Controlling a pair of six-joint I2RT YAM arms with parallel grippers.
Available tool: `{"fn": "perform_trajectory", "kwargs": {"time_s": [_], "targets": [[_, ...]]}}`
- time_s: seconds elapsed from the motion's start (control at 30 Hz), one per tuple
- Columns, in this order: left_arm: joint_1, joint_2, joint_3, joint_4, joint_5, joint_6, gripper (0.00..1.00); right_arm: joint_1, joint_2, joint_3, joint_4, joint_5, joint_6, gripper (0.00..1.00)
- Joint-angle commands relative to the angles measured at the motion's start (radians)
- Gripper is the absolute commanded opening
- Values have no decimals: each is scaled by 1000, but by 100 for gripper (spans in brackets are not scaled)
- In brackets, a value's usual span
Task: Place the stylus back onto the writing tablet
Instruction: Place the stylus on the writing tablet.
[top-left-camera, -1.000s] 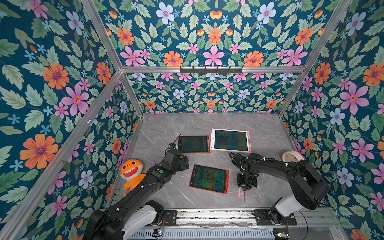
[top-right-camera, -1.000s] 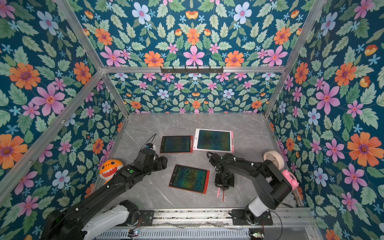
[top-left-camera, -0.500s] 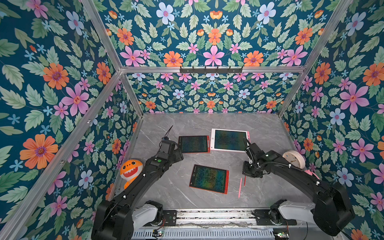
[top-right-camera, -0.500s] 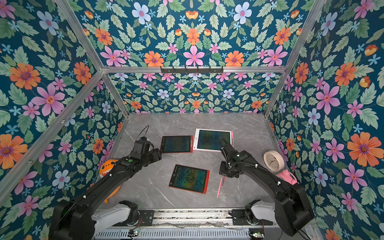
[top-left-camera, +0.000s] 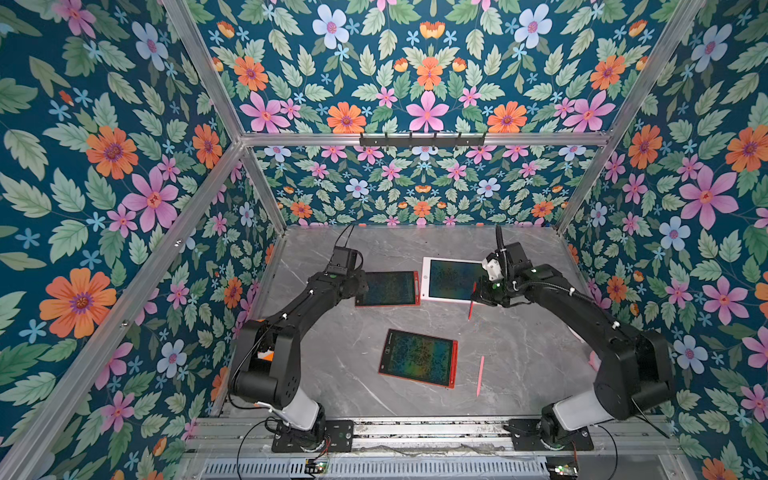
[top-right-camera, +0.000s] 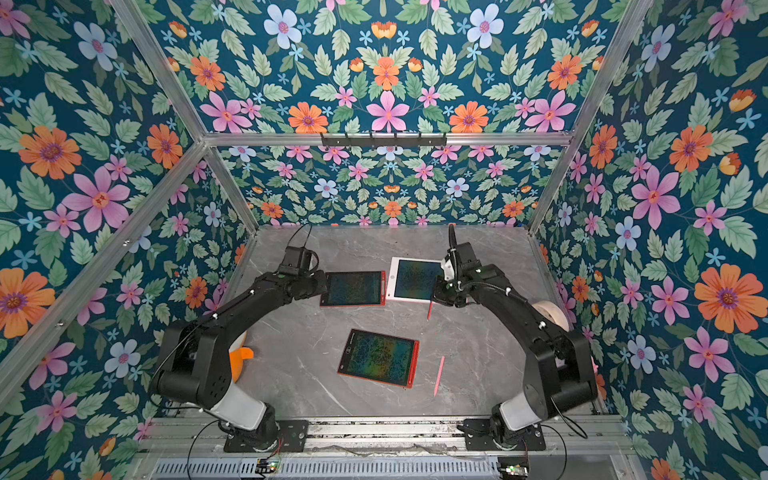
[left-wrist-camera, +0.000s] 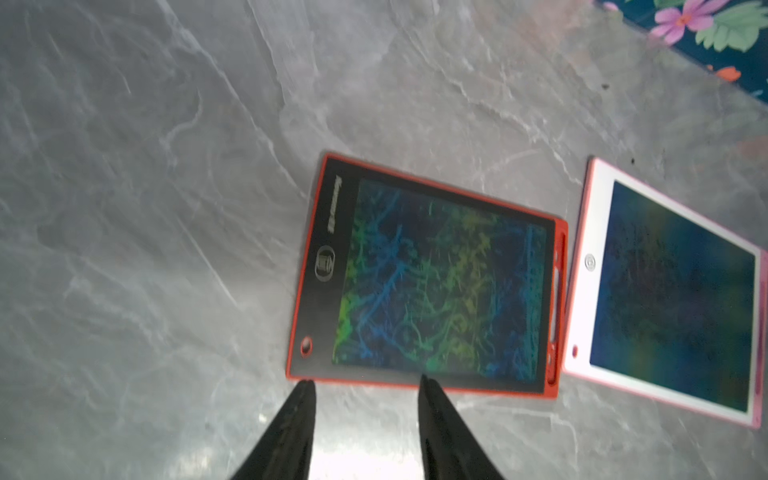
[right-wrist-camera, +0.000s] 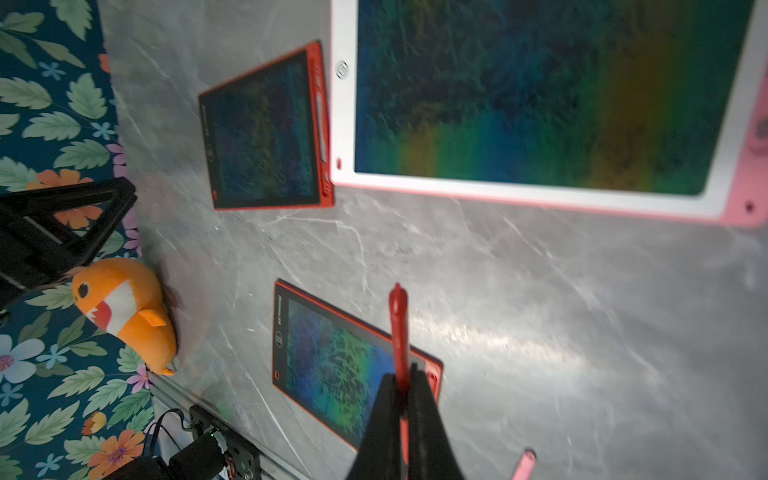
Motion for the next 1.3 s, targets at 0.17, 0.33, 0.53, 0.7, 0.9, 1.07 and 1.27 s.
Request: {"fn": "perform_trajectory", "kwargs": {"time_s": [0.17,0.33,0.53,0.7,0.9,1.07,1.27], "targets": [[59,155,116,-8,19,52,35,0,314,322,7,-129,-124,0],[66,214,122,21,67,86,28,0,510,558,-90,-163,-156,0],[67,239,93,58,110,94,21,3,652,714,-111,-185,-176,0],[66,260,75,75,123,96,16,24,723,774,-100,-186,-188,0],[66,273,75,75,113,94,11,62,772,788,-81,-158,-176,0],[66,273,75,65,87,93,6,82,806,811,-72,-146,-153,0],[66,282,78,59,77,88,0,101,846,857,-75,-121,-118,0]]}}
